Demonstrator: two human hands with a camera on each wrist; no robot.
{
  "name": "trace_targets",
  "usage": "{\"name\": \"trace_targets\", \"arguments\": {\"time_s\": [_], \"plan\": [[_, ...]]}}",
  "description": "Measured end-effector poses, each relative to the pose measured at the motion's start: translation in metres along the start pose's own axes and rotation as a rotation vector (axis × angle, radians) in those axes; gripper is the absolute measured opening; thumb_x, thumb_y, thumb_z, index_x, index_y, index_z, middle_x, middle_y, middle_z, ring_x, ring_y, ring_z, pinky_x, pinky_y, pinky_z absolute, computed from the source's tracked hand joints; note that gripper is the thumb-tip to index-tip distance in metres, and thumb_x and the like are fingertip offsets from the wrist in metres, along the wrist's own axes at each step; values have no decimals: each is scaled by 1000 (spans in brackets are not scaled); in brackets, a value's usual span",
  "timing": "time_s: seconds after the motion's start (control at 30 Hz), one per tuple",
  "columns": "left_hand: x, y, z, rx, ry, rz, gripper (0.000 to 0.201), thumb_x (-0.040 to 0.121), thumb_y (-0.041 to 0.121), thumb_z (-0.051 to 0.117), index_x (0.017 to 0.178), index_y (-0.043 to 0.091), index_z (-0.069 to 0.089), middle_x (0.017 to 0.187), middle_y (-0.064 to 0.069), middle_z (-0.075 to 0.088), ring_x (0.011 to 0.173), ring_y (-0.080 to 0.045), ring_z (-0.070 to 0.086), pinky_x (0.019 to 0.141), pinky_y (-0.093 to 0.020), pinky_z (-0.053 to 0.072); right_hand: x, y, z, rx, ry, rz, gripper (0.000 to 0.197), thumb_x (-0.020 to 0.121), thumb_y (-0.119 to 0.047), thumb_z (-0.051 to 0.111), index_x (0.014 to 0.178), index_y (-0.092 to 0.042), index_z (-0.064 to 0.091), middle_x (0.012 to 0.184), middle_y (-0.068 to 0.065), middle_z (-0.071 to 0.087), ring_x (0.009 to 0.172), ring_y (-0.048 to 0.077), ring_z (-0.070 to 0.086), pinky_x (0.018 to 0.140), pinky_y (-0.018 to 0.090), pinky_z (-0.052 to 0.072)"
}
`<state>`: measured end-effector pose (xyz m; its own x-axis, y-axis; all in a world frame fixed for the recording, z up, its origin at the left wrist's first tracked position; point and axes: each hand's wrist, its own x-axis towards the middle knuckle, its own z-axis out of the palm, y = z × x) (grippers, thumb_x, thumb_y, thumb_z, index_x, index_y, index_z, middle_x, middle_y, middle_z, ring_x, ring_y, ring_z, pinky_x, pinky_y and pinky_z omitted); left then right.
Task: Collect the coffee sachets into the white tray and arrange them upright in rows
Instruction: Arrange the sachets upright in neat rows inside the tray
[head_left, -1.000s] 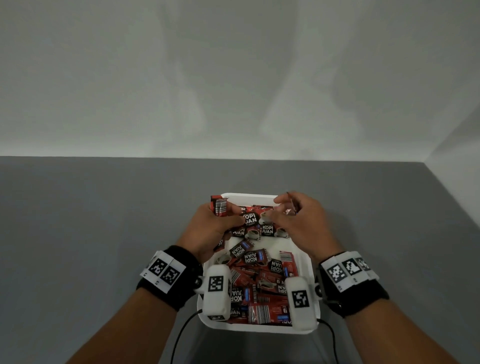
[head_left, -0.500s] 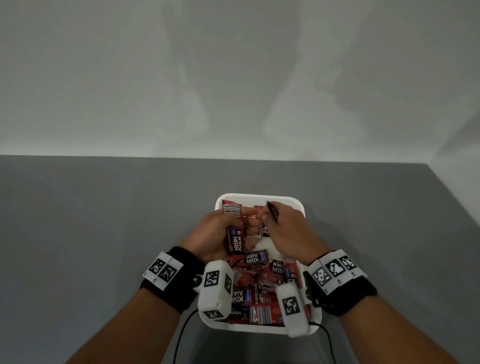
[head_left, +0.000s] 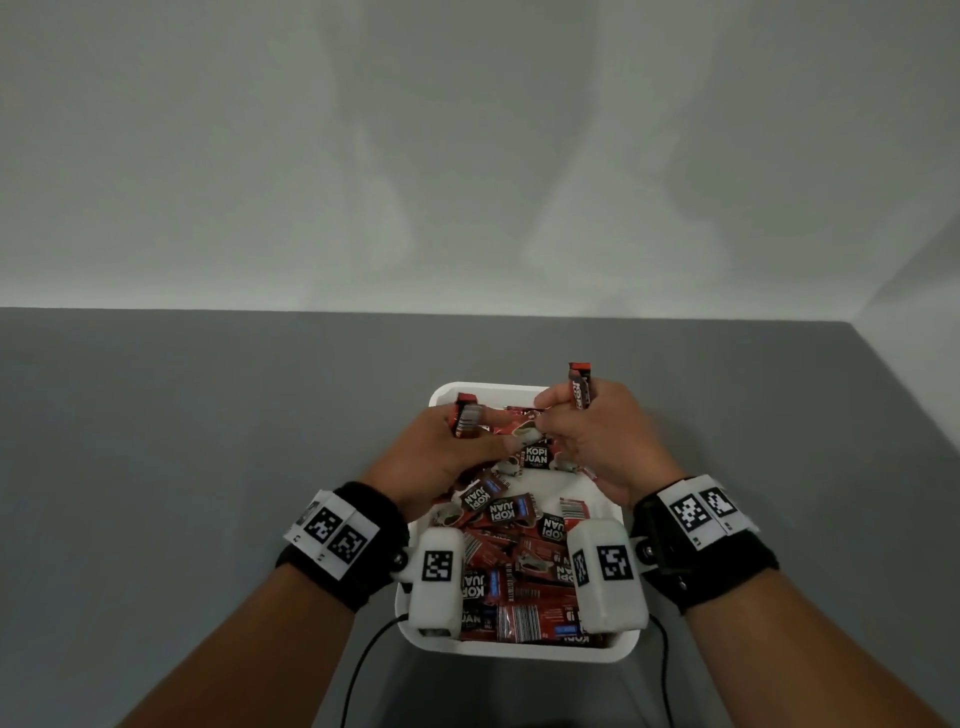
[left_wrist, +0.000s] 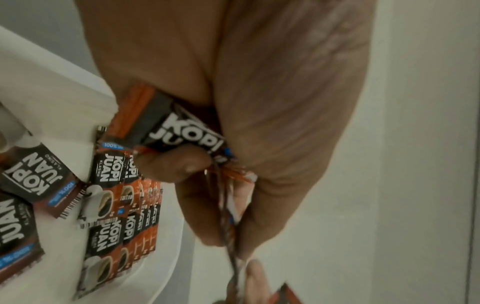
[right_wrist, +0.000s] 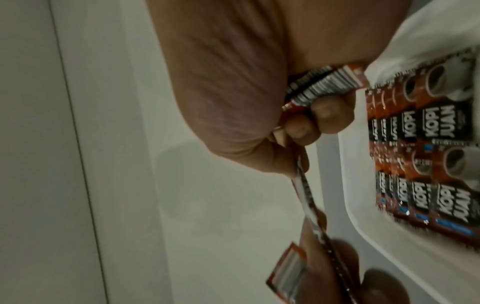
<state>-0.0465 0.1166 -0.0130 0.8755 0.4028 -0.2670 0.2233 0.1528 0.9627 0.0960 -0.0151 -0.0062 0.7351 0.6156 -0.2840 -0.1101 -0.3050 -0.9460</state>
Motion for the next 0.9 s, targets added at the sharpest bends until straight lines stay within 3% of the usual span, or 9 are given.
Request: {"name": "trace_targets", "arguments": {"time_s": [0.13, 0.3, 0.4, 0.53, 0.63, 0.67, 0.73, 0.8, 0.9], "plan": [[8, -7, -14, -44, 115, -65, 17, 85, -4, 73, 98, 6, 72, 69, -7, 66, 49, -10, 51, 42, -21, 36, -2, 2, -5, -98, 11, -45, 29, 74, -8, 85, 98, -17, 71, 72, 3, 70, 54, 5, 58, 59, 29, 43], [10, -10, -15, -86, 160, -77, 18, 83, -8, 73, 95, 5, 68, 69, -10, 67, 53, -16, 51, 43, -22, 37, 0, 10, -4, -161, 20, -98, 30, 72, -7, 89, 94, -17, 71, 66, -3, 60, 65, 13, 61, 70, 37, 56], [14, -15, -18, -110, 203, -79, 21, 81, -14, 71, 89, 5, 63, 65, -10, 62, 52, -20, 47, 41, -22, 35, -3, 12, -9, -406, 18, -208, 29, 72, -26, 90, 91, -24, 68, 76, -8, 65, 67, 6, 61, 65, 23, 54], [15, -9, -9, -62, 90, -80, 18, 83, -11, 70, 82, 4, 61, 62, -7, 59, 42, -11, 43, 38, -20, 33, -7, 15, 0, -755, -122, -434, 43, 61, -49, 90, 88, -30, 61, 87, -11, 60, 81, 4, 57, 65, 26, 46], [10, 0, 7, -102, 13, -43, 21, 90, -13, 61, 76, 2, 60, 57, -1, 62, 38, -5, 50, 37, -14, 37, -6, 22, 15, -953, -202, -453, 38, 75, -43, 79, 106, -30, 59, 97, -6, 59, 91, 12, 58, 74, 30, 51], [10, 0, 9, -151, 19, -60, 21, 93, -14, 55, 79, 0, 62, 61, -4, 64, 41, -6, 54, 39, -15, 40, -4, 25, 17, -967, -202, -473, 29, 83, -35, 73, 108, -26, 60, 99, -5, 63, 93, 16, 60, 76, 31, 51], [12, -4, 6, -302, 29, -134, 25, 93, -11, 42, 95, -3, 66, 77, -14, 65, 52, -14, 58, 42, -20, 44, -4, 24, 15, -919, -199, -437, 4, 95, -20, 61, 96, -21, 58, 89, -8, 63, 83, 14, 58, 68, 20, 43], [14, -11, -1, -426, 39, -208, 36, 92, -6, 36, 113, -6, 66, 87, -17, 67, 63, -19, 62, 51, -27, 54, -3, 21, 11, -809, -174, -333, 21, 102, -20, 53, 81, -21, 51, 75, -8, 57, 66, 11, 51, 57, 16, 35], [11, -14, -4, -436, -37, -198, 31, 106, 8, 41, 126, -3, 62, 97, -22, 69, 77, -28, 69, 75, -44, 62, 0, 17, 5, -516, -61, -248, 22, 101, -28, 57, 85, -14, 64, 72, 0, 64, 62, 15, 54, 63, 32, 47]]}}
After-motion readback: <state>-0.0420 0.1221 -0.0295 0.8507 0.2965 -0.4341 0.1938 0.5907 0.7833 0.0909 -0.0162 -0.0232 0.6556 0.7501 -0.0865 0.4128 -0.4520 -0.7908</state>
